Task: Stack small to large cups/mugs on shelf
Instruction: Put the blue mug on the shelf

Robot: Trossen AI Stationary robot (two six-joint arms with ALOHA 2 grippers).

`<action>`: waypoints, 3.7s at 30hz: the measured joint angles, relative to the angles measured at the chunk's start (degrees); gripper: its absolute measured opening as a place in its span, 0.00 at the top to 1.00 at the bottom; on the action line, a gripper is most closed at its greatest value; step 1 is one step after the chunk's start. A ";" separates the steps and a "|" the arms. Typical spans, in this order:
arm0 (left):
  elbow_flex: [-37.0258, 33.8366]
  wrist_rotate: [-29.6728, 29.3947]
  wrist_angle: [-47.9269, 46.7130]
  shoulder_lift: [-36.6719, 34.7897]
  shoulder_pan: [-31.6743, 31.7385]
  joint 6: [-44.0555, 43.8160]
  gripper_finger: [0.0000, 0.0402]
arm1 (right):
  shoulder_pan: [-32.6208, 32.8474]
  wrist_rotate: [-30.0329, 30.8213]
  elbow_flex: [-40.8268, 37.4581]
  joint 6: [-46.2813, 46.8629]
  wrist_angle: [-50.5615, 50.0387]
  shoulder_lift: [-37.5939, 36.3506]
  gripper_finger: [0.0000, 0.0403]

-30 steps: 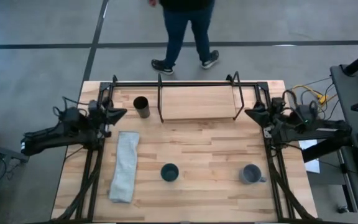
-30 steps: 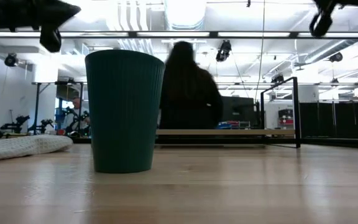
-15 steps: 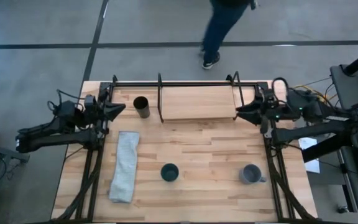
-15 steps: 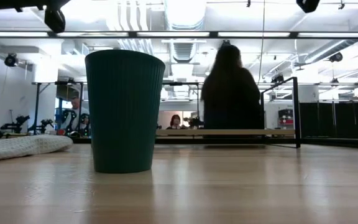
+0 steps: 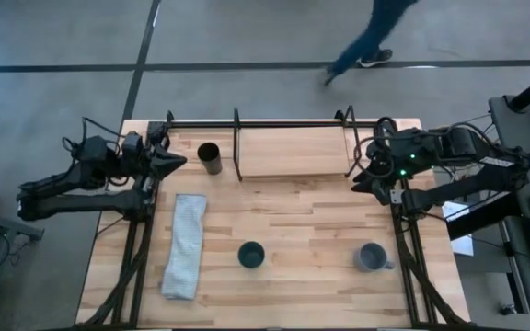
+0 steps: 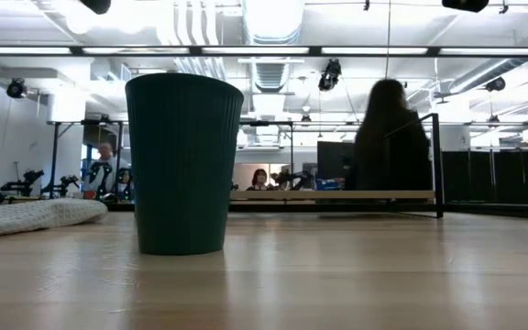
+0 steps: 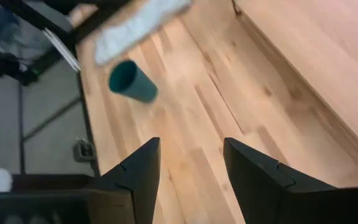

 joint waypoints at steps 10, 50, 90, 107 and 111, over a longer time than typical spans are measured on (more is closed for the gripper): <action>3.75 -0.02 4.64 1.59 0.02 4.75 1.00 | 0.00 0.00 1.21 0.02 -0.95 3.59 0.58; 17.21 -8.76 3.98 20.33 0.02 3.16 0.71 | 25.75 -6.80 -7.51 25.14 -22.54 8.85 0.63; 19.70 -8.52 3.65 20.13 0.02 5.13 0.71 | 29.97 -7.64 -29.13 34.10 -2.74 12.38 0.67; 19.70 -8.50 3.71 20.33 0.02 5.18 0.71 | 29.97 -7.58 -32.52 34.12 0.30 12.40 0.68; 19.70 -8.50 3.72 20.33 0.02 5.18 0.71 | 29.94 -7.50 -33.75 34.94 0.65 12.40 0.68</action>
